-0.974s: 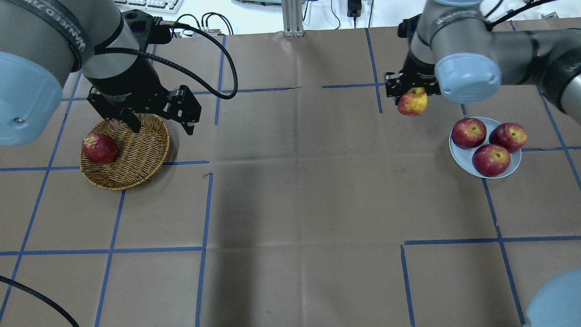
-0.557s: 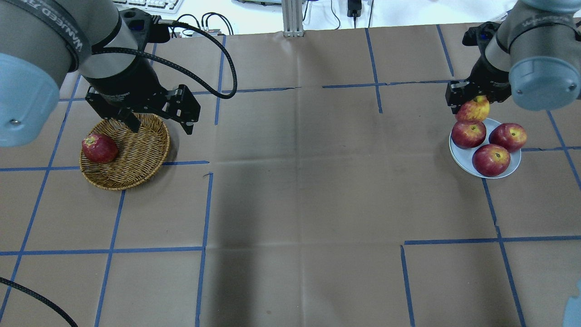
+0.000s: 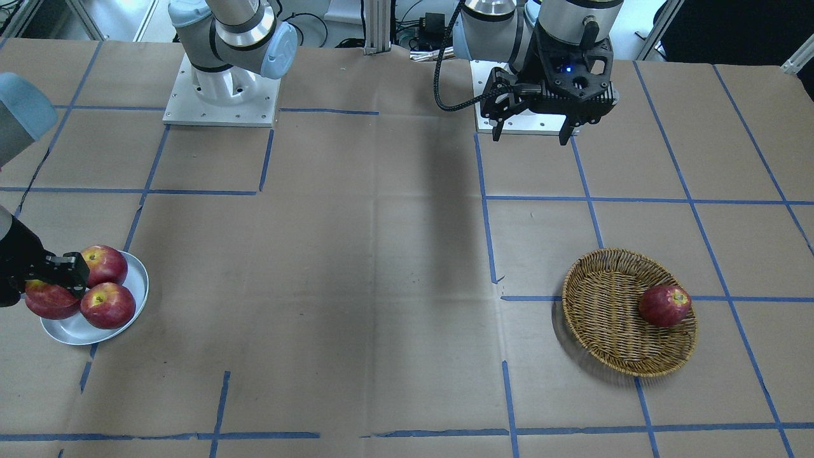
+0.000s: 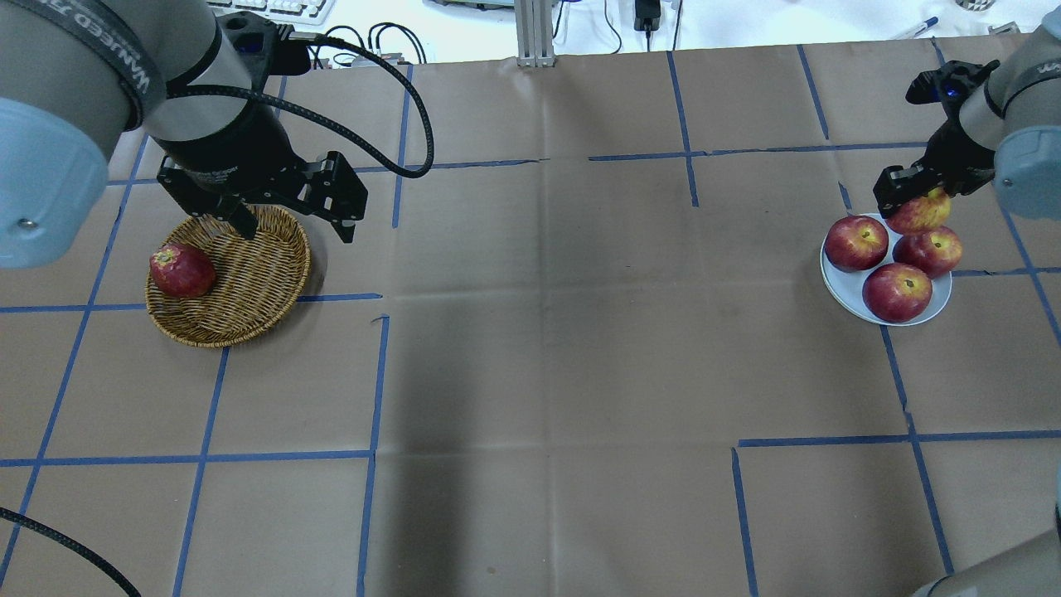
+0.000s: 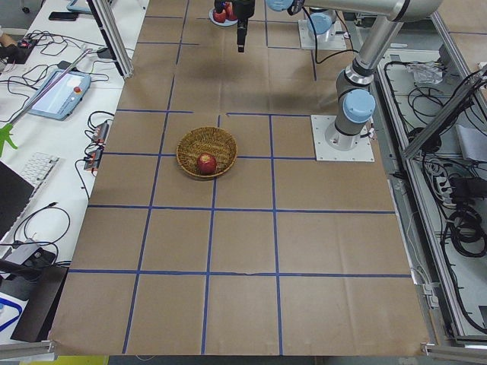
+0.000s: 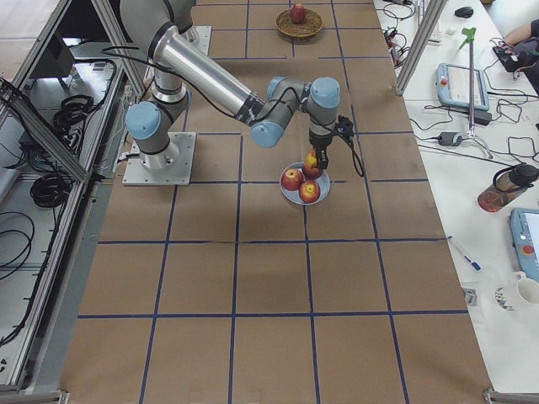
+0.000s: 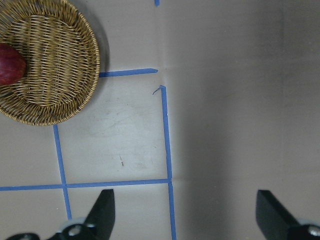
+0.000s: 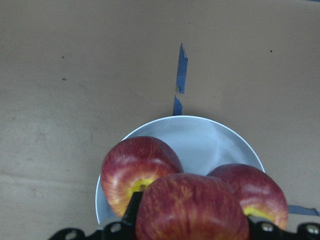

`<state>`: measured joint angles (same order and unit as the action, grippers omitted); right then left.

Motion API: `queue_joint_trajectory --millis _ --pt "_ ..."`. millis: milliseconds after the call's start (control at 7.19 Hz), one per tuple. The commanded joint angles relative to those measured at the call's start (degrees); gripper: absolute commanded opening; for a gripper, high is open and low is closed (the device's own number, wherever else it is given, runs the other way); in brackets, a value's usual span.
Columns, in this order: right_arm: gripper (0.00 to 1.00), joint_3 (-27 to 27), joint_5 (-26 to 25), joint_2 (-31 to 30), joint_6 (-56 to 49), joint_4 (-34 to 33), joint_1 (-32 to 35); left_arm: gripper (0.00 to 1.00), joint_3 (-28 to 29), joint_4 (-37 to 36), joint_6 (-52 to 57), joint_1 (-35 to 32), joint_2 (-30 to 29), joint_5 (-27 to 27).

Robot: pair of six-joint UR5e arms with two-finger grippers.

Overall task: Transfer apple from basket to plate
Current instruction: 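Lift the apple with the right gripper and carry it over the white plate, then lower the apple onto the plate and open the right gripper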

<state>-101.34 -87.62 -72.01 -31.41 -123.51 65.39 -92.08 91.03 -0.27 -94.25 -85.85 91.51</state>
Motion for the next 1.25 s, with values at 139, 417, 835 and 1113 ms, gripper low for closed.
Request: queue_joint_trajectory --millis 139,417,835,1113 --pt "0.46 -2.1 -0.4 1.2 -1.6 -0.8 -0.9 0.99 0.1 -0.2 0.0 0.0 0.1 0.2" --pt "0.46 -2.4 -0.4 1.1 -1.7 -0.2 -2.1 0.99 0.1 -0.2 0.1 0.0 0.1 0.2" --pt "0.94 -2.4 -0.2 1.3 -1.7 0.1 -2.1 0.99 0.1 -0.2 0.1 0.0 0.1 0.2" --pt "1.00 -1.7 -0.5 0.1 -0.7 2.1 -2.0 0.99 0.1 -0.2 0.1 0.0 0.0 0.2"
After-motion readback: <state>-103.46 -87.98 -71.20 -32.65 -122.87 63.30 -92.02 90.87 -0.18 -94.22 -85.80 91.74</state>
